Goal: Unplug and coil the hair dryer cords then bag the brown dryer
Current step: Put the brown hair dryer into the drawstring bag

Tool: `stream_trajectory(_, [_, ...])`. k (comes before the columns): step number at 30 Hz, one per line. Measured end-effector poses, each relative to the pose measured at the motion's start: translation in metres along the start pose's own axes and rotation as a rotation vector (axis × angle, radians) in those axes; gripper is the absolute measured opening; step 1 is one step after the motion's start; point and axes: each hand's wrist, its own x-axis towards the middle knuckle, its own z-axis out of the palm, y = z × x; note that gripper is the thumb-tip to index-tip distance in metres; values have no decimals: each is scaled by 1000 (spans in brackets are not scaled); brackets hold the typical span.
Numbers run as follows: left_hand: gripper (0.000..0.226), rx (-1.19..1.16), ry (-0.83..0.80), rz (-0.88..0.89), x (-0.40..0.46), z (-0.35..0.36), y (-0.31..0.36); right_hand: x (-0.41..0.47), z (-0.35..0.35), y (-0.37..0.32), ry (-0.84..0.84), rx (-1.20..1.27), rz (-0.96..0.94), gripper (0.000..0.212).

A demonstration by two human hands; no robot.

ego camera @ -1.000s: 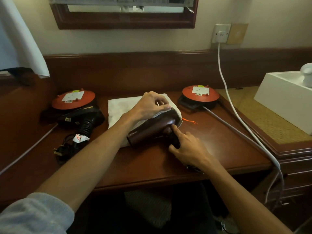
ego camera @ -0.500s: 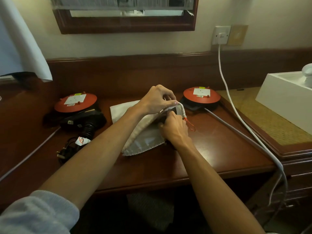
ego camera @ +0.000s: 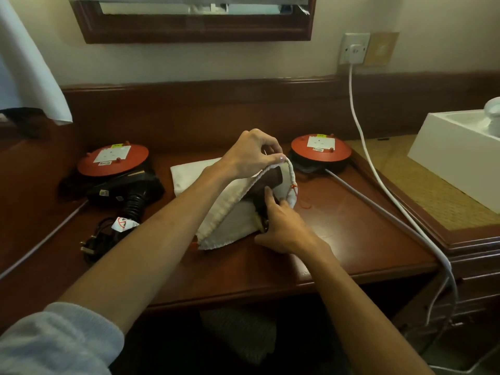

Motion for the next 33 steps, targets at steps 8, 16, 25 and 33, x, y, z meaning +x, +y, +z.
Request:
stream_trajectory(8, [17, 1, -8, 55, 4, -2, 15, 28, -7, -27, 392, 32, -69, 27])
stream_trajectory(16, [19, 5, -16, 43, 7, -8, 6, 71, -11, 4, 399, 179, -109, 35])
stream_trajectory(25, [16, 69, -27, 57, 15, -3, 8, 58, -37, 38, -103, -106, -137, 100])
stream_trajectory(33, [16, 84, -26, 76, 23, 16, 20, 72, -9, 52, 408, -97, -84, 46])
